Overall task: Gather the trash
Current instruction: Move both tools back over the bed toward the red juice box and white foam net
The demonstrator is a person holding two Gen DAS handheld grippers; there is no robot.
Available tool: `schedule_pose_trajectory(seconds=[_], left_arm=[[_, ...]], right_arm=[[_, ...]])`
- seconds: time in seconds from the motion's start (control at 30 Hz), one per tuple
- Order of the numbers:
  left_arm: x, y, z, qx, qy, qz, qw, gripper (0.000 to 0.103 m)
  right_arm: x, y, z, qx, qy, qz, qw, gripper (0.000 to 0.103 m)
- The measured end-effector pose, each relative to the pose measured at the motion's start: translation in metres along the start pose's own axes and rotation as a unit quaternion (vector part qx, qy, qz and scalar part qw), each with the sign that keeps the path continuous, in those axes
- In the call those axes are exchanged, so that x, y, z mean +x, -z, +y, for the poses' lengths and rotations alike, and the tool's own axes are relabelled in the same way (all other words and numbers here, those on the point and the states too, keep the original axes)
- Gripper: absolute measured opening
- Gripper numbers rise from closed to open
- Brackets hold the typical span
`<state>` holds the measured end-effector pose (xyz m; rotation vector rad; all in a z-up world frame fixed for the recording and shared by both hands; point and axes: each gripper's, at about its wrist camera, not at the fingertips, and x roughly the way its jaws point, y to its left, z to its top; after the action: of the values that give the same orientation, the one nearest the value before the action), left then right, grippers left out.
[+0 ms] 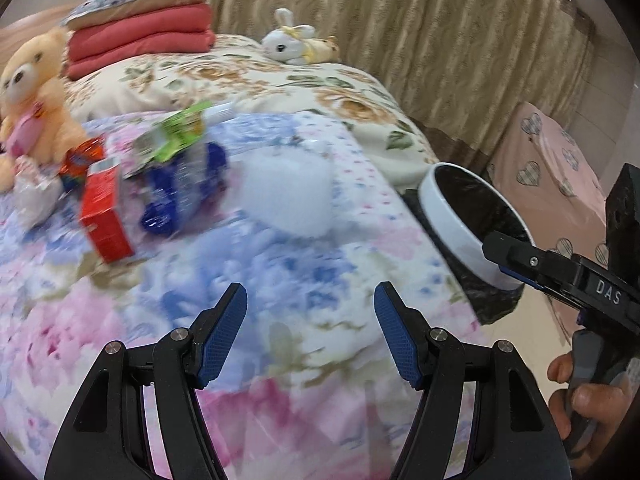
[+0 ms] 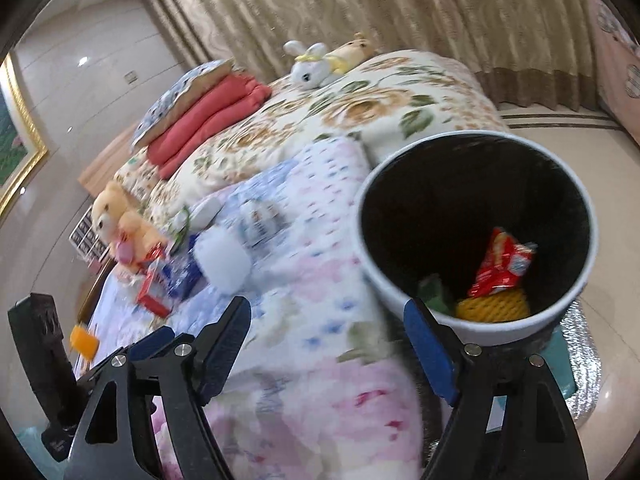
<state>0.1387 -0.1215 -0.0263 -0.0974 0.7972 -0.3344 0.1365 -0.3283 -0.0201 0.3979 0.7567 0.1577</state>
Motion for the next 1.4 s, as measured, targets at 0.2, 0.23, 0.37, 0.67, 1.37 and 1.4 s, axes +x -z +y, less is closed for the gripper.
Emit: schedule_pose_trajectory(seconds=[0.2,0.23,0.37,0.67,1.37,1.4], left_arm=[[-0.008,0.010,0.026,-0.028,-0.022,-0.001,0.9994,0.067],[-0.009,0.012,0.029,-0.031,-0.025,-0.001,0.9992,0.067],[-0.012,0.017,0.047,-0.048,-0.038,0.002,0.9981,0.068],[-0.016,0.021,0.079,-0.082,-0.064,0.002,0.9946,0.068],[-0.004,0.001,0.112,-0.115,-0.090,0.003,0.9893,0.074],[-0.003,-0.001,0.113,-0.115,-0.092,0.003,0.9892,0.074]], right_arm=[[0.012,0.011,0.021,-0.017,-0.012,0.014,1.000,0.082],[0.014,0.012,0.024,-0.019,-0.014,0.017,1.000,0.082],[0.024,0.016,0.035,-0.031,-0.019,0.025,0.999,0.082],[0.048,0.021,0.053,-0.043,-0.029,0.041,0.998,0.083],[0.090,0.008,0.087,-0.093,-0.044,0.055,0.993,0.085],[0.092,0.007,0.088,-0.093,-0.045,0.056,0.993,0.085]])
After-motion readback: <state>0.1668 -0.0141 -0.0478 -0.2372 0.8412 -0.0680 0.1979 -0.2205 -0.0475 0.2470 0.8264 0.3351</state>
